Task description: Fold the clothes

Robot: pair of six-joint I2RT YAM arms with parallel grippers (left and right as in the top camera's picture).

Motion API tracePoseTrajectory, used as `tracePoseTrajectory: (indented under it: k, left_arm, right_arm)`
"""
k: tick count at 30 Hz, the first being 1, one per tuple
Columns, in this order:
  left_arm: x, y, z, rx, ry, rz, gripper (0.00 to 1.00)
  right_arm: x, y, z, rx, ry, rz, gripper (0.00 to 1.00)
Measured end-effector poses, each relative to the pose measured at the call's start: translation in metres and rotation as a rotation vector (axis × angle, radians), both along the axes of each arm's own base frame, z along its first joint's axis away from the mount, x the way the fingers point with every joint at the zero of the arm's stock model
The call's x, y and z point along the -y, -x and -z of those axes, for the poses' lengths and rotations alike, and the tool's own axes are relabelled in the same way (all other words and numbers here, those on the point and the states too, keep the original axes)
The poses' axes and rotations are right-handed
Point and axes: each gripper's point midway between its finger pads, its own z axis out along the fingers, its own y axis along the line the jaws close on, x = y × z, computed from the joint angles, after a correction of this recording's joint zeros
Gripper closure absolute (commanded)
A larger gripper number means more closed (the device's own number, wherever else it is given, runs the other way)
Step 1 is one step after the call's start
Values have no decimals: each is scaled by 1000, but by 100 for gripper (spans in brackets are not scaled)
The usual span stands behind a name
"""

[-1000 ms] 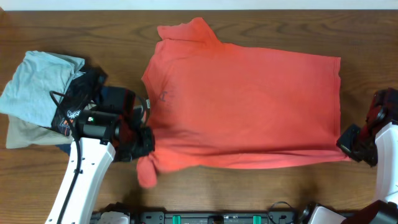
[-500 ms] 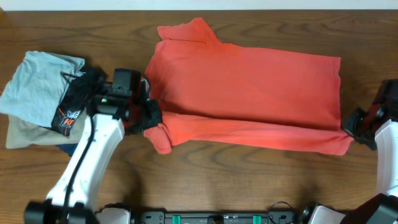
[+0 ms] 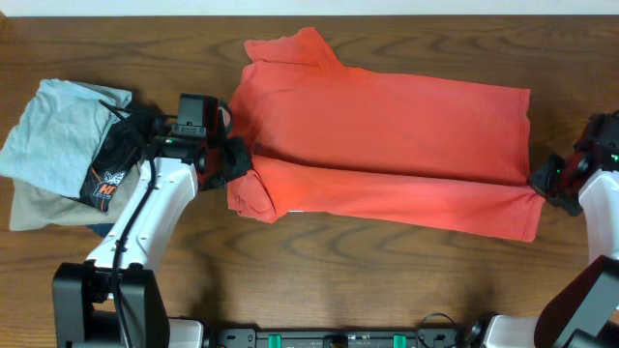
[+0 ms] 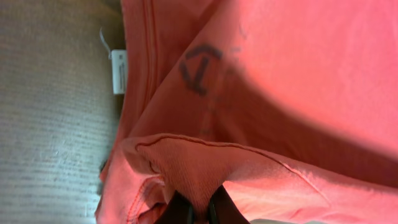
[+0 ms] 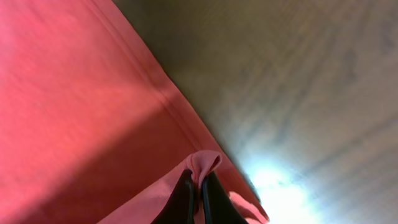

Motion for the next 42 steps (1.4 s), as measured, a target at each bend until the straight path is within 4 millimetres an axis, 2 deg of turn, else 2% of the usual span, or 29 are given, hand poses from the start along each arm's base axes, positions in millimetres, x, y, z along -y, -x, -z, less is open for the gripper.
tracePoseTrajectory:
  k: [2,3,5,6,7,9,13,18,21,30,37,42]
  left_arm:
    - [0,-5,0,15,2,0,94]
    - [1,-8,-1,28,3,0,90]
    - [1,-14,-2,53,6,-2,53]
    - [2,-17,-4,69,7,-1,39]
    - [2,-19,-5,77,8,-2,32]
    - [2,-19,-5,74,9,-3,26]
    - [0,1,4,-18,0,-7,26]
    - [-3,33,15,-150,-18,7,26]
    - [0,43,17,-184,-30,42,26]
    - [34,59,18,-177,-68,229,21]
    - [38,62,34,-148,-121,268,21]
    - [37,58,47,-110,-128,255,56]
  right_arm:
    - [1,-8,-1,32,0,-4,89]
    - [2,-13,-2,51,4,-9,80]
    - [5,-19,-4,80,12,-3,57]
    - [6,-23,-6,95,20,-11,46]
    - [7,-25,-7,104,22,-12,42]
    - [6,-26,-7,110,20,-17,39]
    - [-1,-18,-1,70,-17,-21,39]
    - [-11,1,16,-26,-72,-20,41]
    - [-17,13,28,-67,-94,-19,43]
    - [-40,55,60,-197,-174,-17,41]
    - [-45,60,63,-216,-192,-18,40]
    - [-45,60,63,-215,-191,-18,40]
